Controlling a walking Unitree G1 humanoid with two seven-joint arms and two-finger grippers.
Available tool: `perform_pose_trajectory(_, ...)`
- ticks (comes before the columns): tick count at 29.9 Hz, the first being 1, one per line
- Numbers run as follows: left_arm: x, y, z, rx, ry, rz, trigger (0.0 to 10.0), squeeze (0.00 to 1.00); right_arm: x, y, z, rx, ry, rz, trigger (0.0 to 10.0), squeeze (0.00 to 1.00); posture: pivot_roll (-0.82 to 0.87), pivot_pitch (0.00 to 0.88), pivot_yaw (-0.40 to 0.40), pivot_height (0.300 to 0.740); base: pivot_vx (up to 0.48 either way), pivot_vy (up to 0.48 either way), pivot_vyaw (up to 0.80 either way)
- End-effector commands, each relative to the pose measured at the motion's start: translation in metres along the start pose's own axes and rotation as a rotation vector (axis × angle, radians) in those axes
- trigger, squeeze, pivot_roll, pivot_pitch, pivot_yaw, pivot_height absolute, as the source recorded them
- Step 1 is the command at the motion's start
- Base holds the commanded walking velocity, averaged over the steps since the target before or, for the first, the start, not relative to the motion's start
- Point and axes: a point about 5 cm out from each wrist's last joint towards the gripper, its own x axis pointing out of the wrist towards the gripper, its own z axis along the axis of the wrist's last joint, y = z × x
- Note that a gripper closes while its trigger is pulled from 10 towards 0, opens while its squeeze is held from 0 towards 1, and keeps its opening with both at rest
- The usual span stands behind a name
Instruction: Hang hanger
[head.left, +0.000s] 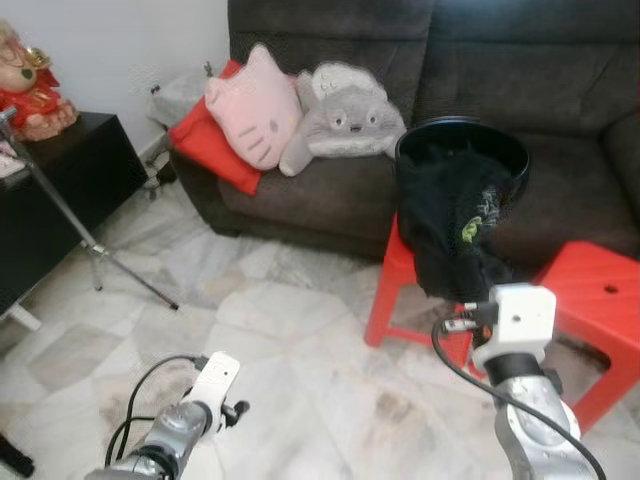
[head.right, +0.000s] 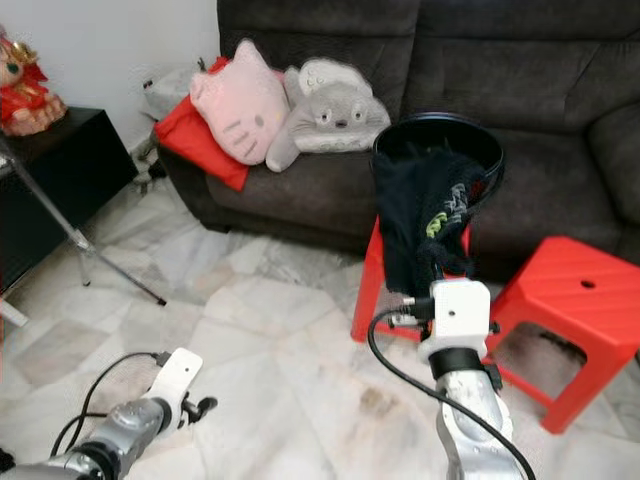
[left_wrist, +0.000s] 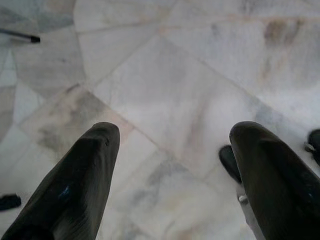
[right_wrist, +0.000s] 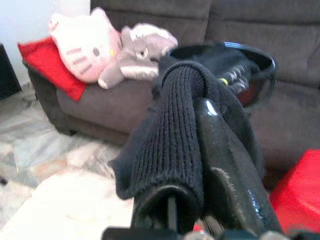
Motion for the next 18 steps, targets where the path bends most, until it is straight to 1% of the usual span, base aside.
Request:
perform_pose_trajectory(1, -0.001, 0.003, -0.002, 0.000, 0.012, 0.009, 10.0, 0.00, 0.002, 0.002, 0.001, 0.003, -0.005, 0.004, 10.0, 0.00, -0.23, 0.000, 0.095, 0.740, -0.274, 0.000, 0.00)
perform_pose_trajectory(7, -0.001, 0.003, -0.002, -0.004, 0.010, 0.009, 10.0, 0.00, 0.007, 0.000, 0.002, 0.000, -0.009, -0.003, 10.0, 0.00, -0.22, 0.000, 0.090, 0.740, -0.274, 0.000, 0.00)
perform_pose_trajectory(16, -0.001, 0.002, -0.002, -0.004, 0.009, 0.009, 10.0, 0.00, 0.010, 0.000, 0.003, -0.007, -0.017, -0.006, 10.0, 0.00, -0.23, 0.000, 0.090, 0.740, -0.267, 0.000, 0.00)
perform_pose_trajectory(18, -0.001, 0.002, -0.002, -0.001, 0.010, 0.009, 10.0, 0.00, 0.013, -0.001, 0.005, -0.007, -0.025, -0.010, 10.0, 0.00, -0.23, 0.000, 0.092, 0.740, 0.000, 0.000, 0.00)
